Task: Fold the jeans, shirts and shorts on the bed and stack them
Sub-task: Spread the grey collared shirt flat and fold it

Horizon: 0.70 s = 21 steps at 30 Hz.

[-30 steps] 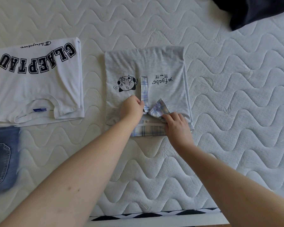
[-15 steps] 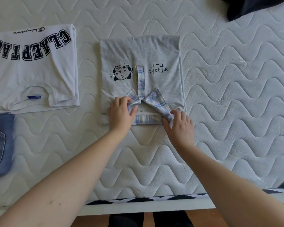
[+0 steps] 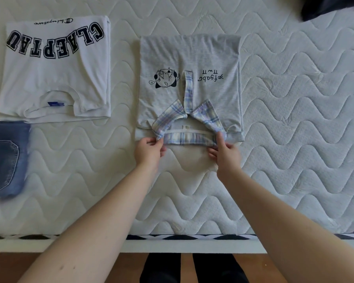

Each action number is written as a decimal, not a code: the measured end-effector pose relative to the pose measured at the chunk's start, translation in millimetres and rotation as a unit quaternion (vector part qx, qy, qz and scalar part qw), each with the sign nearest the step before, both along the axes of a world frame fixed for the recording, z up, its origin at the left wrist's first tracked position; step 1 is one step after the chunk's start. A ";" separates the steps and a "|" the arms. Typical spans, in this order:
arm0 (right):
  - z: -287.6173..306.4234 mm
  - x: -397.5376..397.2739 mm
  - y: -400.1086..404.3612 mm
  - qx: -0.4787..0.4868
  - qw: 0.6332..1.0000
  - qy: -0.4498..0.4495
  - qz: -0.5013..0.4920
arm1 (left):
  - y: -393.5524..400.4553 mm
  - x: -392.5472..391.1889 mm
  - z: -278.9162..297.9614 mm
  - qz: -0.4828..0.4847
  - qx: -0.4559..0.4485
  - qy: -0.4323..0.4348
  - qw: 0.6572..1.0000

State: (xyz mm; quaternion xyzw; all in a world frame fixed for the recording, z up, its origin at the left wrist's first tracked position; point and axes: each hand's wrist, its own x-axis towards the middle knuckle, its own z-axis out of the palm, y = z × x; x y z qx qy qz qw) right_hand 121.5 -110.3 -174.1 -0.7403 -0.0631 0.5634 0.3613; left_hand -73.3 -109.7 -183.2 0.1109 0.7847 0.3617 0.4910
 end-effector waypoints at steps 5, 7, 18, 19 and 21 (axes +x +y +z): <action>4.2 8.4 7.5 -0.028 0.999 0.004 0.038 | 2.7 -8.4 5.0 -0.077 -0.026 -0.084 0.993; 5.2 12.8 12.3 -0.043 0.994 -0.046 0.084 | 7.8 -12.9 8.6 -0.083 -0.028 -0.149 0.985; 6.4 16.3 16.3 -0.015 0.960 -0.232 0.155 | 7.5 -25.2 2.6 -0.123 -0.044 -0.042 0.991; 4.6 16.4 15.6 -0.026 0.956 -0.247 0.158 | 4.2 -25.9 1.3 -0.134 -0.051 -0.011 0.990; 0.1 17.5 12.5 -0.047 0.942 -0.296 0.153 | -1.0 -30.0 1.3 -0.172 -0.055 0.107 0.978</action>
